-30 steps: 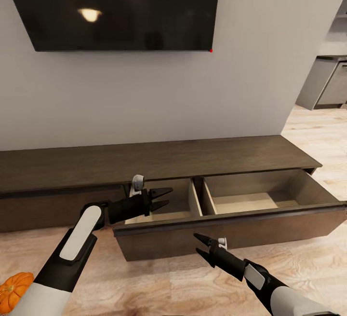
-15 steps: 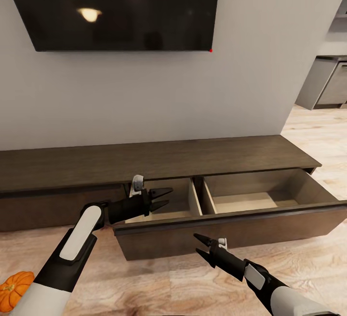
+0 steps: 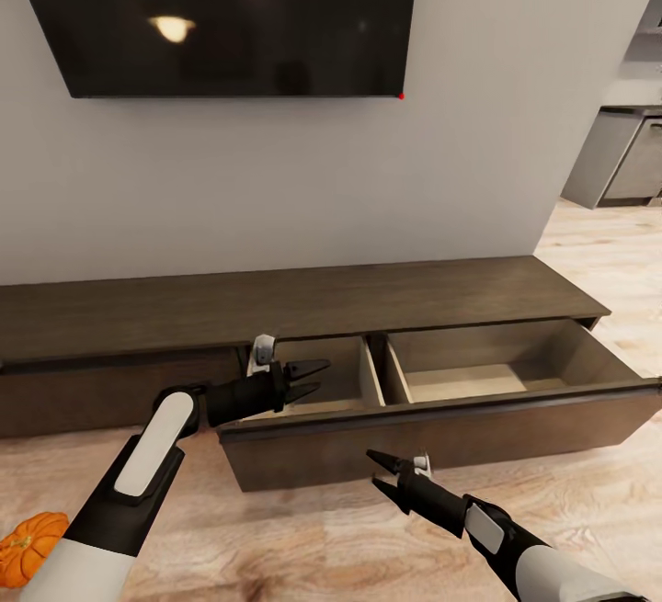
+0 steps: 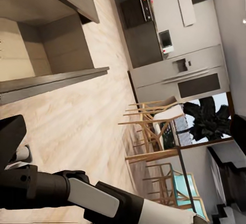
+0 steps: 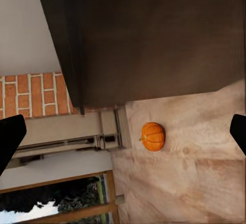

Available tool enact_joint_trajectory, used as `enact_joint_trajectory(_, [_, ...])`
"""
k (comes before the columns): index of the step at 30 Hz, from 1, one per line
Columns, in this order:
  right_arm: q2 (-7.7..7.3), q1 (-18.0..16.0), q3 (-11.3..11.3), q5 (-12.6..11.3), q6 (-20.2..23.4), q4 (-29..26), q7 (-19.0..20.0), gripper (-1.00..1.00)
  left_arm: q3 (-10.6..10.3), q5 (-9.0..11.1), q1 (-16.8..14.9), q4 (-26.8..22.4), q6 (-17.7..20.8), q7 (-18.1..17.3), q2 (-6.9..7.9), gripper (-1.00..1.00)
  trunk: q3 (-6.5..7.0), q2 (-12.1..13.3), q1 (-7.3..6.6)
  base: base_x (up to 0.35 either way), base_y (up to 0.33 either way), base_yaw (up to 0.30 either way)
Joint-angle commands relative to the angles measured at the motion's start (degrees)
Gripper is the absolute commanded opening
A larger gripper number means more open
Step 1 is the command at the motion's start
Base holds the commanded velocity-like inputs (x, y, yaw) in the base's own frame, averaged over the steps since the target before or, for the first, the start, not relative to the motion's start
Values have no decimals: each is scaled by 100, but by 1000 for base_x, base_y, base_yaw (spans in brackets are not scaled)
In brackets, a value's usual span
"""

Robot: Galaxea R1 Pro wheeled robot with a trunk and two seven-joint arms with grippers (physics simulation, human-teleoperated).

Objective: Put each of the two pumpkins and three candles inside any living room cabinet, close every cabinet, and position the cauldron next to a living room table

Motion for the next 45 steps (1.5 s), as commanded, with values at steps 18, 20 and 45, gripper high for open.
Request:
enact_joint_trajectory(18, [4, -7, 716, -68, 40, 0, -20, 100, 27, -626, -4, 9, 13, -50, 334, 100, 55, -2, -4, -64, -17, 205])
enact_joint_trajectory(20, [3, -8, 720, -68, 40, 0, -21, 100, 25, -666, -4, 8, 13, -51, 413, 100, 56, -2, -4, 0, 0, 286])
enact_joint_trajectory(45, [23, -11, 820, -60, 40, 0, -28, 100, 31, -716, -4, -19, 22, -59, 1180, 100, 57, -2, -4, -200, 0, 292])
